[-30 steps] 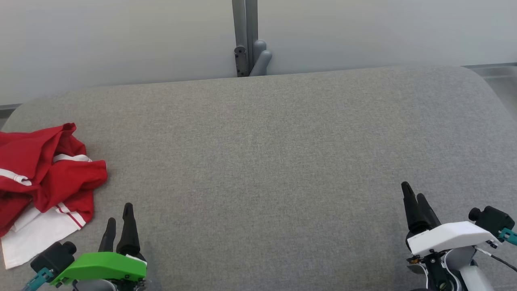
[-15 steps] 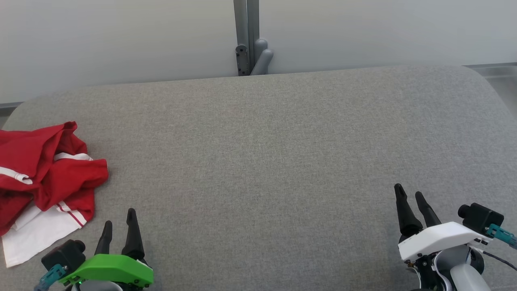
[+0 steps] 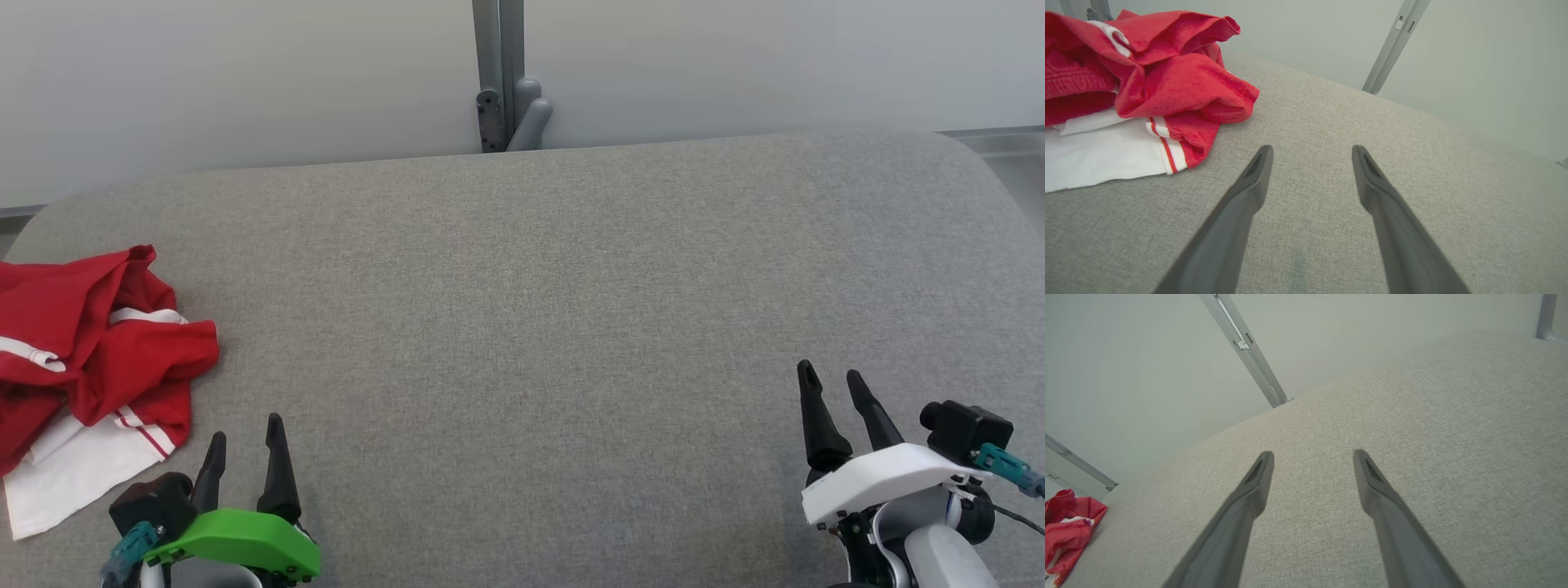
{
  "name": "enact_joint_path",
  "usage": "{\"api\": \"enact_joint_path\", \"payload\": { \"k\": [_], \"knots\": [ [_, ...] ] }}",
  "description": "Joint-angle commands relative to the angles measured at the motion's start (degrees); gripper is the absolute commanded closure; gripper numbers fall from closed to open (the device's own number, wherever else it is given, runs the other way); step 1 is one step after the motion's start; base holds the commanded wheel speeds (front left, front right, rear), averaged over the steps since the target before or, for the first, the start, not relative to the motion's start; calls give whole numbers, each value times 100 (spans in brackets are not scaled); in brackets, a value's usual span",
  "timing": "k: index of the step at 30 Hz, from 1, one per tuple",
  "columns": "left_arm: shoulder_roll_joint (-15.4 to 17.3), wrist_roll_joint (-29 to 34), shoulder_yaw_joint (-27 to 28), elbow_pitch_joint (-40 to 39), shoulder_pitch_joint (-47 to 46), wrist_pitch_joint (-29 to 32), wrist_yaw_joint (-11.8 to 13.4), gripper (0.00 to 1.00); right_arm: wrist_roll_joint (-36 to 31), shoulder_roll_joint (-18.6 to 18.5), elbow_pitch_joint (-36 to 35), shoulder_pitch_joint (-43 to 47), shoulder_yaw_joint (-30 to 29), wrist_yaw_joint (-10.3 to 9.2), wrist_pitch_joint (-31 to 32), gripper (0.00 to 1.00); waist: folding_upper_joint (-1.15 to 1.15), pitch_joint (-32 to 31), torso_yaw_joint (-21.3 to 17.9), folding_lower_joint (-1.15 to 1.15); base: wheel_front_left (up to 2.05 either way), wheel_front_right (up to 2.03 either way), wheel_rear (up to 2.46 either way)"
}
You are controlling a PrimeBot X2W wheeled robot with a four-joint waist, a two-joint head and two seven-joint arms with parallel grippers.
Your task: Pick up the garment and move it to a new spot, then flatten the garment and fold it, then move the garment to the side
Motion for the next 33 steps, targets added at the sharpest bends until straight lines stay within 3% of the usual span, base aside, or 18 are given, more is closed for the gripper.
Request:
{"api": "enact_joint_path", "payload": {
  "k": [1, 17, 33],
  "knots": [
    [53, 180, -36, -71, -112, -54, 39, 0, -187, -34, -70, -128, -12, 3, -66, 0, 0, -2, 0, 0, 0, 0, 0],
    [171, 1098, -272, -206, -148, -262, 216, 0, -1191, 17, -368, -64, -81, 3, -297, 0, 0, -13, -4, 0, 0, 0, 0],
    [187, 1781, -375, -29, -97, -435, 310, 0, -1961, 40, -149, -55, -112, 3, -500, 0, 0, -6, -30, 0, 0, 0, 0]
  ]
}}
